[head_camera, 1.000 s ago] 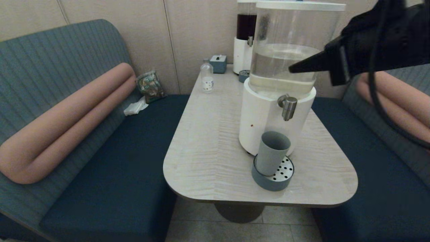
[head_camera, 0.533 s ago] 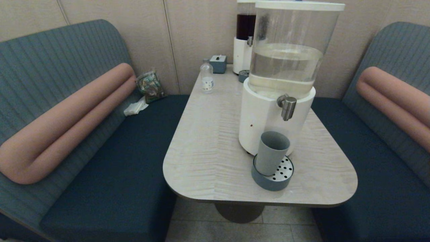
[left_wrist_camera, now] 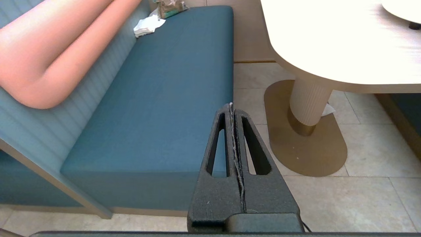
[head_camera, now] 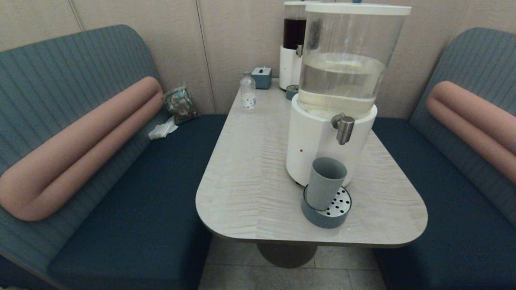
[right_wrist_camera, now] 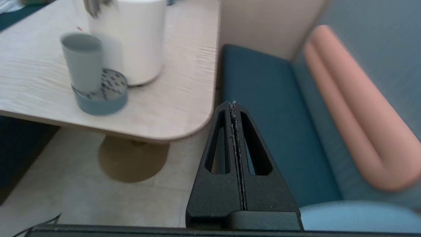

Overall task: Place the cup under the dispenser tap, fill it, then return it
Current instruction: Place the cup next to the water dispenser

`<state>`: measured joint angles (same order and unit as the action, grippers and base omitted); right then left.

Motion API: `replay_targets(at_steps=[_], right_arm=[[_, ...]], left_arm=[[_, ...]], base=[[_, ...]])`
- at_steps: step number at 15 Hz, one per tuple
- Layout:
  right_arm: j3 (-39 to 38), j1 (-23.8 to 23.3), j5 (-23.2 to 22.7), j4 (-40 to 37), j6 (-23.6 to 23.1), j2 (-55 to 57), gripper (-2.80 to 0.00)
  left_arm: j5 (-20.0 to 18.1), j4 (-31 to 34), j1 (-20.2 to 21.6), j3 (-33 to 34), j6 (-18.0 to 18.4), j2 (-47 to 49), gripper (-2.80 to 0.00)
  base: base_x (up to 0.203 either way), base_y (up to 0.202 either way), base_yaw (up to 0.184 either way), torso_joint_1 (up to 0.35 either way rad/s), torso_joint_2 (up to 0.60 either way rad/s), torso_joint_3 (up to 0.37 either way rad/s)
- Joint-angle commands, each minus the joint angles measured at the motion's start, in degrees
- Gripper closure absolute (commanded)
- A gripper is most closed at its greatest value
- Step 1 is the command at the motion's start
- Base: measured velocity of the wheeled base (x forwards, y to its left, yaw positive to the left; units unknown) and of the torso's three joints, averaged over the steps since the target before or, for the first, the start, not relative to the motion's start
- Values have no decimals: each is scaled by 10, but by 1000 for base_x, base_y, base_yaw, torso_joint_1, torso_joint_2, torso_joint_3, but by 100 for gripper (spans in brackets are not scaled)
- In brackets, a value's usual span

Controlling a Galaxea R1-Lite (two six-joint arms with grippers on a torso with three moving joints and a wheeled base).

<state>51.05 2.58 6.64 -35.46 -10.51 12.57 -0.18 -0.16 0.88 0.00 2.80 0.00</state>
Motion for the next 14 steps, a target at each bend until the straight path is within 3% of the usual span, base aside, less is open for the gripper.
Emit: replay_targets(at_steps=[1, 3, 5, 8, 9, 10, 11, 14], right_arm=[[-74, -14, 2, -4, -3, -117, 0], [-167, -20, -1, 10, 19, -128, 0], [-305, -21, -4, 81, 29, -128, 0], [-478, -23, -19, 346, 38, -127, 0], [-502, -23, -57, 377, 43, -127, 0], [-508, -24, -80, 365, 46, -126, 0], [-505, -24, -79, 329, 48, -125, 0], [-504, -24, -77, 327, 65, -127, 0]], left_arm=[[0, 0, 0, 1, 0, 1, 0], [0, 0, 0, 0, 0, 1, 0], [0, 0, 0, 0, 0, 1, 0], [0, 0, 0, 1, 0, 1, 0], [0, 0, 0, 0, 0, 1, 0], [0, 0, 0, 0, 0, 1, 0], [0, 0, 0, 0, 0, 1, 0], [1, 0, 0, 0, 0, 1, 0]], base=[[0, 0, 0, 0, 0, 0], [0, 0, 0, 0, 0, 0], [0, 0, 0, 0, 0, 0], [0, 0, 0, 0, 0, 0], [0, 0, 0, 0, 0, 0], [0, 0, 0, 0, 0, 0], [0, 0, 0, 0, 0, 0], [0, 0, 0, 0, 0, 0]])
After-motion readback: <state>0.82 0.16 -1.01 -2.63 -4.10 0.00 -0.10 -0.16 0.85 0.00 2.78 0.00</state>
